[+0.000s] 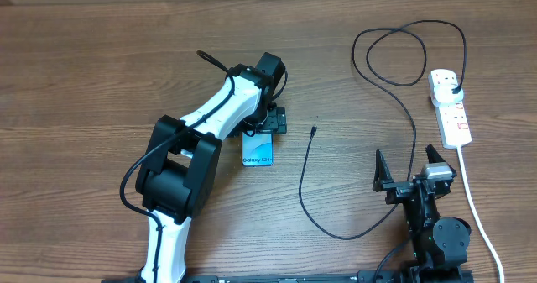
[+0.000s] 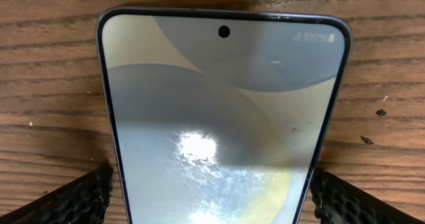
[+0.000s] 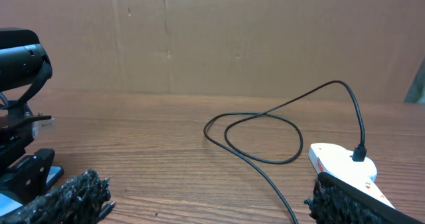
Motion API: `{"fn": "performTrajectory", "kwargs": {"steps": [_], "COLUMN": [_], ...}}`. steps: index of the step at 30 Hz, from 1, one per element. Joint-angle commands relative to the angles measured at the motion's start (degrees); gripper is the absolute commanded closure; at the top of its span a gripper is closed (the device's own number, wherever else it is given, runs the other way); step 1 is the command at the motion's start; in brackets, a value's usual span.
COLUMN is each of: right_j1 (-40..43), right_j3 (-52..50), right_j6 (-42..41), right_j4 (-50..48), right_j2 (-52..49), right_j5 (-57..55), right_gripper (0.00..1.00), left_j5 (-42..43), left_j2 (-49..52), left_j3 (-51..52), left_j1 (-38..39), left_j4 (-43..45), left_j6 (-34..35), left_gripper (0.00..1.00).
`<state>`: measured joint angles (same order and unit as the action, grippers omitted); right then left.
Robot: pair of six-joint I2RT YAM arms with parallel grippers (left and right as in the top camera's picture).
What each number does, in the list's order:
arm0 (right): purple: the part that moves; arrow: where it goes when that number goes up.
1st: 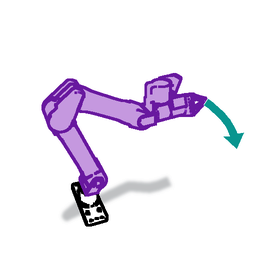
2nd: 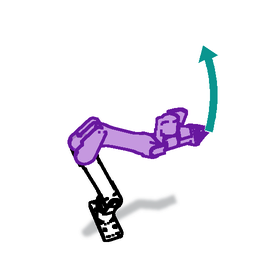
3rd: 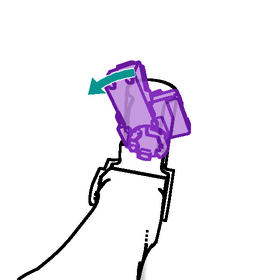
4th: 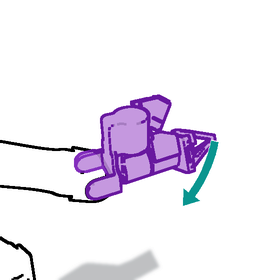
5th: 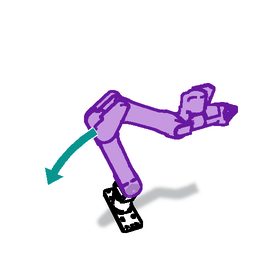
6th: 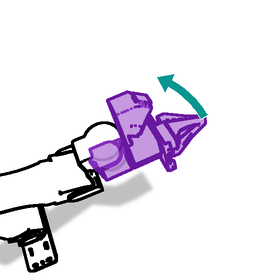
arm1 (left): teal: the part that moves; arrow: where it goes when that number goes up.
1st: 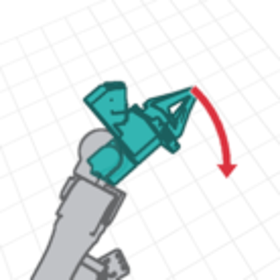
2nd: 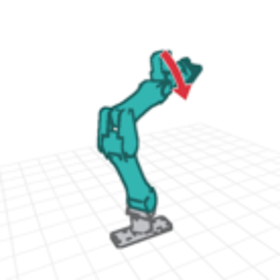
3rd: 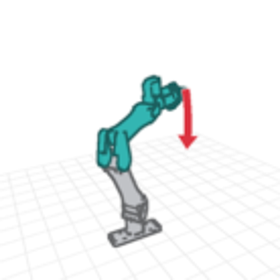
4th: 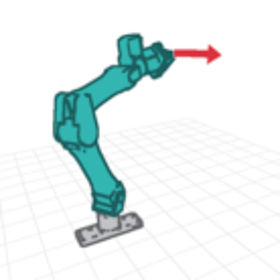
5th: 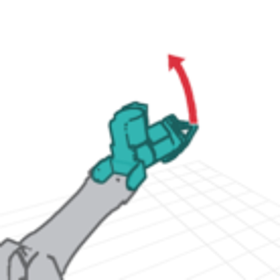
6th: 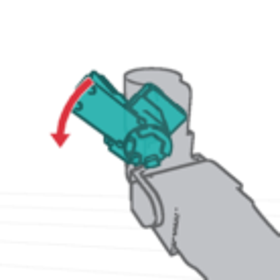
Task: Plug charger to phone and switch on socket
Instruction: 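Close the left gripper on the phone's top end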
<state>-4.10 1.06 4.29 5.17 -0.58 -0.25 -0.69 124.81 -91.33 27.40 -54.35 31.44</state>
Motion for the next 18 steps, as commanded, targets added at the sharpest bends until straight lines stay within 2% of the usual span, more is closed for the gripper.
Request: {"fn": "performTrajectory", "kwargs": {"steps": [1, 18], "right_j1": [0.4, 0.4], "right_j3": [-0.6, -0.6], "right_j6": [0.1, 0.1], "right_j4": [-0.3, -0.3], "right_j2": [0.4, 0.4], "right_j5": [-0.1, -0.1], "right_gripper": [0.0, 0.0], "left_j5": [1.0, 2.2], "left_j2": [1.5, 1.5], "left_j3": [2.1, 2.4], "left_j1": [0.0, 0.1], "left_j4": [0.6, -0.4], "left_j6": [1.7, 1.8], "left_gripper": [0.0, 0.0]}}
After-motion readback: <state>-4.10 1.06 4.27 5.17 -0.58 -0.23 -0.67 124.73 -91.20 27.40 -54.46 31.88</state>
